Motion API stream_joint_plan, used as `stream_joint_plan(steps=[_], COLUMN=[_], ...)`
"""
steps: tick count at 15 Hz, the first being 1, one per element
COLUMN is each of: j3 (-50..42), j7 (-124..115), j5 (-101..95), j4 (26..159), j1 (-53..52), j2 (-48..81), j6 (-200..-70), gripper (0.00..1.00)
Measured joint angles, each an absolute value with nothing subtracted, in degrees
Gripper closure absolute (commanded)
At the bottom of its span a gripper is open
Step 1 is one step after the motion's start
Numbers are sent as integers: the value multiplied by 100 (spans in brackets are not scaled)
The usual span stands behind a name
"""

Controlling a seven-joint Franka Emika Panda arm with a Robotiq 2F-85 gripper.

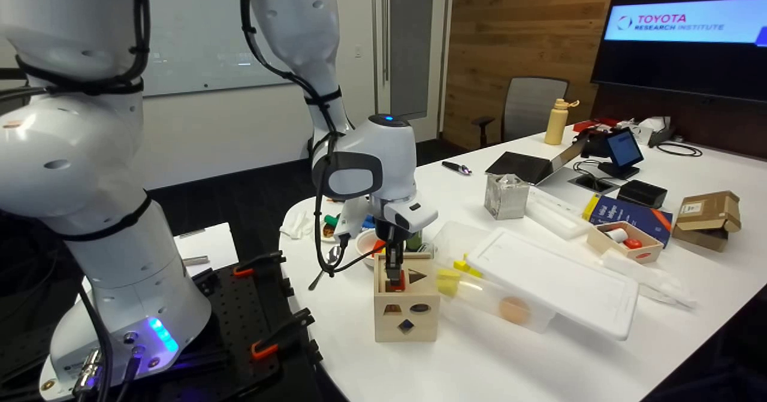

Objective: Put the orange cube in the wooden object

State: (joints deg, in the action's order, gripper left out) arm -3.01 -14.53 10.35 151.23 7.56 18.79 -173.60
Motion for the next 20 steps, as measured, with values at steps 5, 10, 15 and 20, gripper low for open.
stream_joint_plan(steps=[5, 10, 15, 20], j3=[-268, -262, -271, -266], j7=[-1374, -1369, -1369, -1369], j5=[1039, 1039, 1039, 1039], j4=[15079, 15080, 15098, 15119], j1=[796, 798, 753, 747], j2=[1917, 1916, 1902, 1882], j6=[-17359, -17352, -17313, -17251], gripper=[92, 92, 92, 92])
